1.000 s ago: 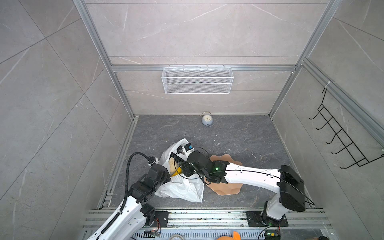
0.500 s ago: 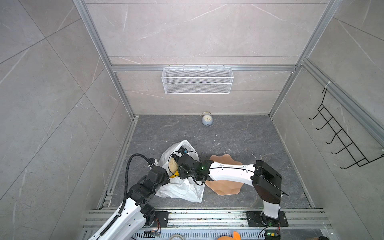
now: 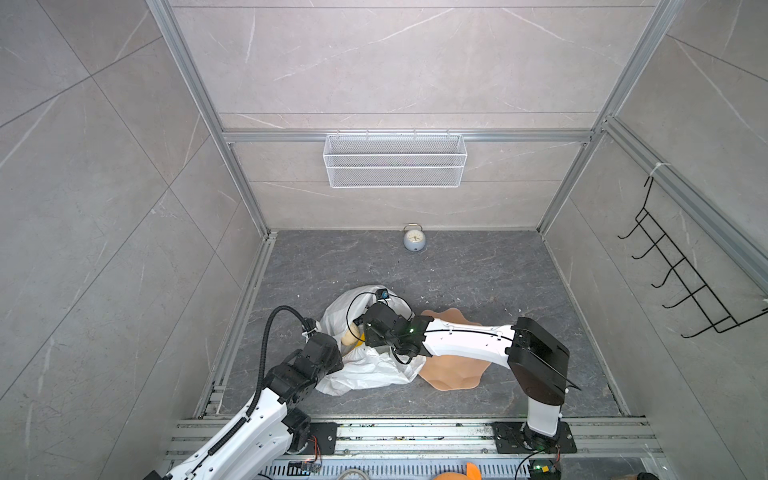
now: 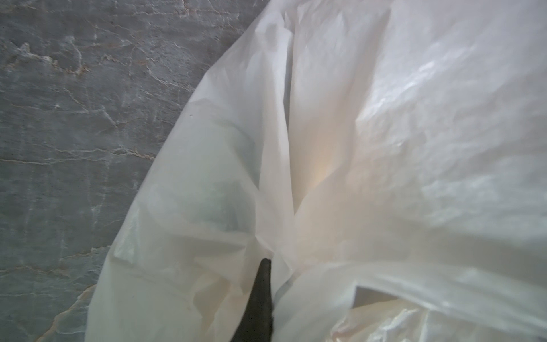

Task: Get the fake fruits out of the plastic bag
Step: 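Lower the right gripper into the bag onto the green melon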

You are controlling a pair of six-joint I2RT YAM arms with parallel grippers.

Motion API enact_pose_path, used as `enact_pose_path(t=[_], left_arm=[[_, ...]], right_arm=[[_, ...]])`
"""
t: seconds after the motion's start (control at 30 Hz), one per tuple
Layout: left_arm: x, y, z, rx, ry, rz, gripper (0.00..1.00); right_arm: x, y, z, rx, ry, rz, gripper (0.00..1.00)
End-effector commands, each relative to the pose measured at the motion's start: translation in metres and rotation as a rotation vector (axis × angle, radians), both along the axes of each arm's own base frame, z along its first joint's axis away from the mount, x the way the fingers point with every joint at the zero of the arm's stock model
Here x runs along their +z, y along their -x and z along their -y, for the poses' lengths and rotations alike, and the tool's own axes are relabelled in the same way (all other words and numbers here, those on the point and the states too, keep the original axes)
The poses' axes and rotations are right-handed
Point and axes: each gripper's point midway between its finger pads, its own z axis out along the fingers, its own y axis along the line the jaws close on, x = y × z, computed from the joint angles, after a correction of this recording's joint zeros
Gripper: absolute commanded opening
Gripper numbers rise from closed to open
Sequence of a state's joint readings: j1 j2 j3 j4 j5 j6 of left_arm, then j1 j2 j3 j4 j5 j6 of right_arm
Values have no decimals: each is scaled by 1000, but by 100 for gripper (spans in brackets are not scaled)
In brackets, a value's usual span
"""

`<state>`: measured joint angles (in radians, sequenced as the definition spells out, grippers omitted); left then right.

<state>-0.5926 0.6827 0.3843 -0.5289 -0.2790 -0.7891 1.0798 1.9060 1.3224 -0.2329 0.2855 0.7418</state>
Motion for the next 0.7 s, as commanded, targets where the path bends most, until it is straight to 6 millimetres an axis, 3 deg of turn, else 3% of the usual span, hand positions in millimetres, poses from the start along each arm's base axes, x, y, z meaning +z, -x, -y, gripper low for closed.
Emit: enact_pose_path(t=[0.0, 0.13, 0.23, 0.43, 0.67], left_arm=[[5, -3, 4, -2, 10, 25, 0], [10, -4, 7, -7, 10, 50, 0], [10, -4, 8, -14, 8, 55, 0], [7, -5, 11, -20, -2, 53, 0], [11, -5, 8, -15, -16, 66, 0]], right_arm=[[-44, 8, 26, -35, 156, -86, 67], [-61, 11, 49, -114, 243, -112, 67], [-58, 12, 62, -142, 290, -76, 67], [-45, 9, 73, -176, 340, -18, 71], [-57, 10, 83, -220, 375, -44, 75]])
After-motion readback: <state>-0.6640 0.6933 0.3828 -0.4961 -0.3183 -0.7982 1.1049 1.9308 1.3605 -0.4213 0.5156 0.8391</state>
